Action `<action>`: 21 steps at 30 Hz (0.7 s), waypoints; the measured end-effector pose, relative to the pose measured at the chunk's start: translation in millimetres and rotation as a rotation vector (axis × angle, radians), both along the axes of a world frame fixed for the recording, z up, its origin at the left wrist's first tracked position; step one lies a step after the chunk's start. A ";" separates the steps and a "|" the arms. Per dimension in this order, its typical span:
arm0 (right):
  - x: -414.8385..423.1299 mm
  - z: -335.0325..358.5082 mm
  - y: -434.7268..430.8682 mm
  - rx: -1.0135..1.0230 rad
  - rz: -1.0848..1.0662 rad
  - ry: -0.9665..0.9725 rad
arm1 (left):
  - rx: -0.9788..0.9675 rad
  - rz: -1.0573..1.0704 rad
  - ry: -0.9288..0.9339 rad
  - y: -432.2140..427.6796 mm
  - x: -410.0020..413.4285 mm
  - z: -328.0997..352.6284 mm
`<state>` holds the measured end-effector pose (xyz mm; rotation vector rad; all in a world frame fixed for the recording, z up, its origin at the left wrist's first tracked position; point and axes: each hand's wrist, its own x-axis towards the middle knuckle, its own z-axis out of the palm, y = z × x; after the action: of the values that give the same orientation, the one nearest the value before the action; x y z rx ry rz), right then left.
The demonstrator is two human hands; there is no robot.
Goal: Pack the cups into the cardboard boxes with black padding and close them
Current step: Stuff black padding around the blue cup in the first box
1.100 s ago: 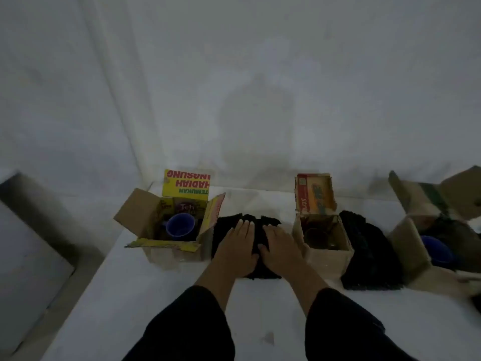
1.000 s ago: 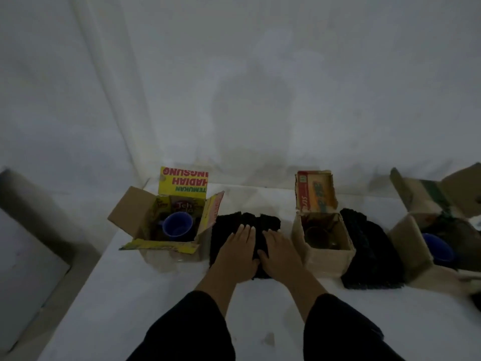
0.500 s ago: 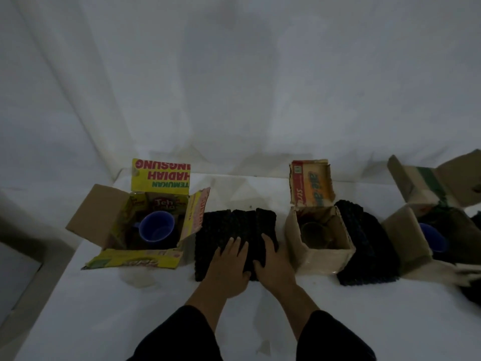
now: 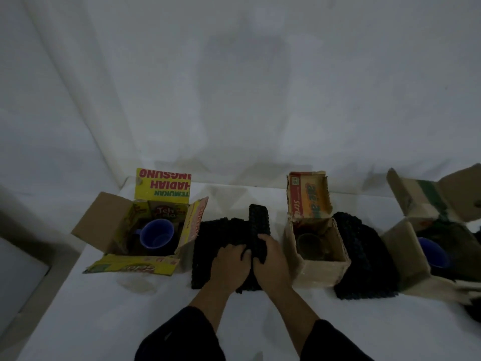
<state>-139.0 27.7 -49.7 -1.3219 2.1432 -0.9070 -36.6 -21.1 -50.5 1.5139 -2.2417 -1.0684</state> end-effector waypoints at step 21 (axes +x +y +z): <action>-11.6 80.4 -29.5 -0.095 -0.119 -1.076 | 0.572 0.172 0.458 9.5 18.0 86.4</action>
<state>-150.6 -1.9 30.8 -0.4932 1.3249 -1.3614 -18.6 -11.6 35.9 1.4125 -1.5399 -1.8772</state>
